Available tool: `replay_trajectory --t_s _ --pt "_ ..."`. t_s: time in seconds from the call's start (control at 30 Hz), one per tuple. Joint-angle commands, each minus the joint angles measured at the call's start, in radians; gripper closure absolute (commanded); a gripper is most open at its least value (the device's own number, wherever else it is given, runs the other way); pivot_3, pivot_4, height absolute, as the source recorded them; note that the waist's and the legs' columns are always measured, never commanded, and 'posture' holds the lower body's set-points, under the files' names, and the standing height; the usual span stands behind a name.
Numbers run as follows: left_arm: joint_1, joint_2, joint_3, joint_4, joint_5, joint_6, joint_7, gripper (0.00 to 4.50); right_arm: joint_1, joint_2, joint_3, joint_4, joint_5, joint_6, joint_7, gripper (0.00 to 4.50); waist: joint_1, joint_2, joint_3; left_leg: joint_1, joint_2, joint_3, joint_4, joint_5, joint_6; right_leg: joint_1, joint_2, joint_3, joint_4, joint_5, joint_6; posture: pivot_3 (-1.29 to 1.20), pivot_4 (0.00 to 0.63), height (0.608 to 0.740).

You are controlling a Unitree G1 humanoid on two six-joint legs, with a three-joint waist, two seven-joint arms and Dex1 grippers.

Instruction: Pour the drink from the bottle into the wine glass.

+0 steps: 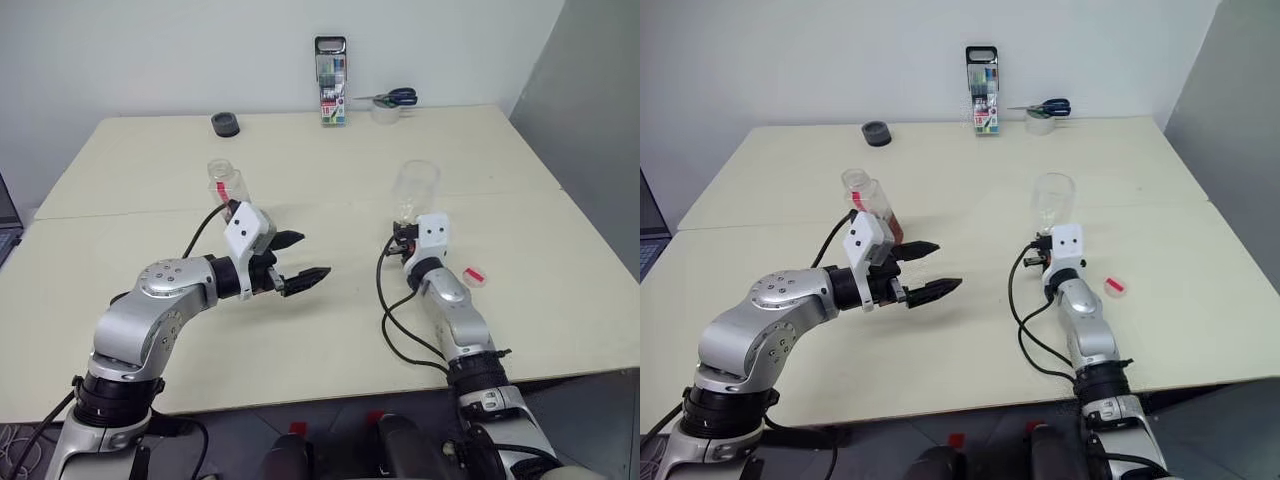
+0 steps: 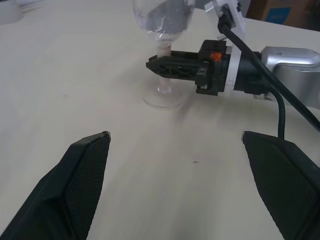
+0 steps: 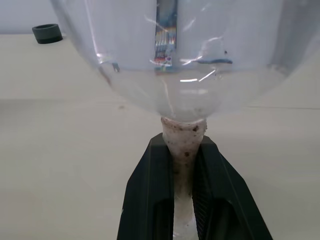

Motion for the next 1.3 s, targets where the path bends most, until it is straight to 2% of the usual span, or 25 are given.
replay_trajectory --t_s 0.03,0.13,0.27,0.47,0.6,0.8,1.13,1.3 --pt "0.045 -0.003 0.044 -0.042 0.010 -0.023 0.046 0.00 -0.077 0.042 0.033 0.096 0.018 -0.016 0.082 4.31 -0.010 0.000 0.000 0.001 0.000 0.001 0.000 0.000 0.000 0.000 0.000 0.001 0.000 0.000 0.000 0.00 0.150 0.740" --pt "0.121 -0.042 0.103 -0.070 0.052 -0.057 0.161 0.00 -0.153 0.068 0.035 0.173 0.025 -0.041 0.141 4.31 -0.019 0.000 0.000 0.002 0.001 0.001 -0.002 0.000 0.000 0.000 0.001 0.001 0.001 0.000 0.000 0.00 0.150 0.740" --pt "0.343 -0.099 0.190 -0.208 0.065 -0.079 0.259 0.00 -0.277 0.133 0.035 0.333 0.035 -0.091 0.213 4.31 -0.026 0.000 0.000 0.001 0.001 0.001 -0.003 0.000 0.000 -0.002 0.000 0.003 0.000 0.000 -0.001 0.00 0.150 0.740" --pt "0.521 -0.177 0.238 -0.345 0.083 -0.094 0.383 0.00 -0.438 0.209 -0.001 0.612 0.035 -0.227 0.248 4.31 0.013 0.001 0.001 -0.007 -0.002 -0.006 0.001 -0.001 0.000 -0.004 -0.003 0.000 -0.002 0.001 -0.001 0.00 0.150 0.740" --pt "0.537 -0.207 0.253 -0.362 0.093 -0.098 0.433 0.00 -0.515 0.236 -0.034 0.718 0.047 -0.304 0.231 4.31 0.022 0.001 0.001 -0.007 -0.003 -0.007 0.001 -0.001 0.000 -0.003 -0.003 -0.002 -0.002 0.001 0.000 0.00 0.150 0.740" --pt "0.536 -0.194 0.269 -0.357 0.085 -0.102 0.437 0.00 -0.561 0.243 -0.054 0.788 0.020 -0.405 0.142 4.31 0.012 0.001 0.001 -0.007 -0.001 -0.006 0.000 0.000 -0.001 -0.004 -0.002 -0.001 -0.002 0.001 -0.001 0.00 0.150 0.740" --pt "0.491 -0.168 0.276 -0.329 0.068 -0.083 0.427 0.00 -0.453 0.247 0.000 0.854 -0.071 -0.466 0.037 4.31 0.012 0.001 0.001 -0.007 -0.001 -0.006 0.000 0.000 -0.001 -0.004 -0.002 -0.001 -0.002 0.001 -0.001 0.00 0.150 0.740" --pt "0.477 -0.152 0.273 -0.322 0.057 -0.066 0.422 0.00 -0.380 0.251 0.013 0.850 -0.077 -0.432 0.081 4.31 0.012 0.001 0.001 -0.005 -0.001 -0.005 0.000 0.001 -0.003 -0.003 -0.002 -0.001 -0.002 0.001 -0.001 0.00 0.150 0.740"
